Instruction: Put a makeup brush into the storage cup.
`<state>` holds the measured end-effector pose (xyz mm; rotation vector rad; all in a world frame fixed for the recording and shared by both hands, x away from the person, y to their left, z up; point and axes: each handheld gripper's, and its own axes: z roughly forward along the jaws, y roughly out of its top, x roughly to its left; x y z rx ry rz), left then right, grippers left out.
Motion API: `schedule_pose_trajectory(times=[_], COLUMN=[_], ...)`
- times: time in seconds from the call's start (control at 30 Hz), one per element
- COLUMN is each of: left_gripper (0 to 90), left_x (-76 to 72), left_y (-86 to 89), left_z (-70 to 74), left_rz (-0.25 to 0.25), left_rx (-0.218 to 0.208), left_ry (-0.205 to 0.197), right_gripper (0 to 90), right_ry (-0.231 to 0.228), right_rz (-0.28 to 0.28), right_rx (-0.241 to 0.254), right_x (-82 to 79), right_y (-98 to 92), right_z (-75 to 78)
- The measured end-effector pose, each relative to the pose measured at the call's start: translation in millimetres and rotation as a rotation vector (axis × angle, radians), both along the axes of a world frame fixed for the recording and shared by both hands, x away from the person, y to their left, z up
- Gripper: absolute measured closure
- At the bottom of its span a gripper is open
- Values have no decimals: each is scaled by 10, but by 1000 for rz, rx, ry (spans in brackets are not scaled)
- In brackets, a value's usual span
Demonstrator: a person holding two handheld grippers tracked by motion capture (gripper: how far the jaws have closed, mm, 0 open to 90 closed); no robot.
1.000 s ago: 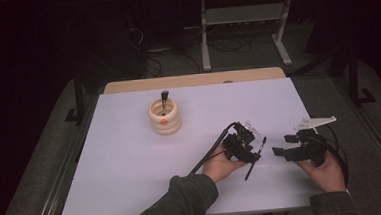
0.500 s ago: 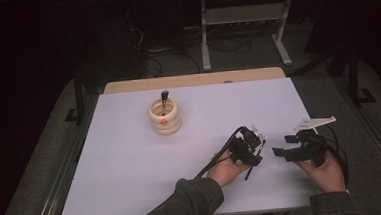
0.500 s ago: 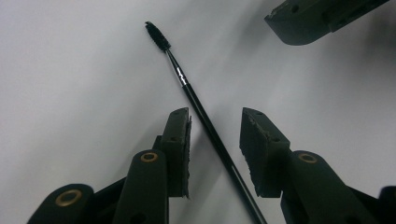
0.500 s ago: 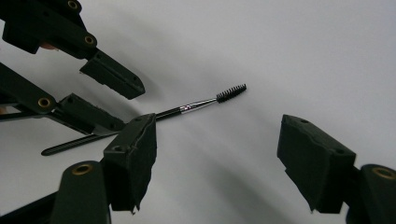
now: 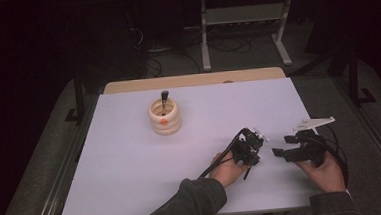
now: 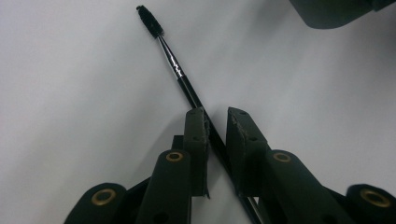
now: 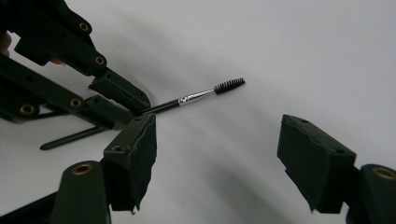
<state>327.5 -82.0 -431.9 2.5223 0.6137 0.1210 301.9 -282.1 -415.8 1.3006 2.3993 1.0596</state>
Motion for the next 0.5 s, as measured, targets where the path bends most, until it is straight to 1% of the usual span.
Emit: schedule_pose_trajectory(times=[0.03,0.07,0.1,0.13,0.23,0.37,0.43,0.47,0.5], left_gripper=[783,786,789,793,803,813,822,836,840], left_x=[8,17,22,28,64,112,132,140,153], left_y=[-17,-33,-44,-52,-67,-86,-93,-98,-102], left_z=[5,16,24,29,47,56,60,60,61], left_rz=[-8,-17,-20,-25,-20,-2,2,9,7], left_rx=[9,32,46,55,68,71,85,84,91], left_ry=[0,-2,-3,-3,31,55,51,59,54], right_gripper=[274,274,274,274,274,273,273,273,273], right_ry=[0,0,5,6,4,5,4,3,2], right_rz=[2,2,1,0,1,4,4,4,3], right_rx=[1,-1,-4,-6,-6,-10,-9,-9,-8], right_x=[0,0,-2,-4,-2,1,3,4,3], right_y=[2,5,11,16,28,39,40,38,38], right_z=[-1,-2,1,2,-3,-6,-9,-10,-10])
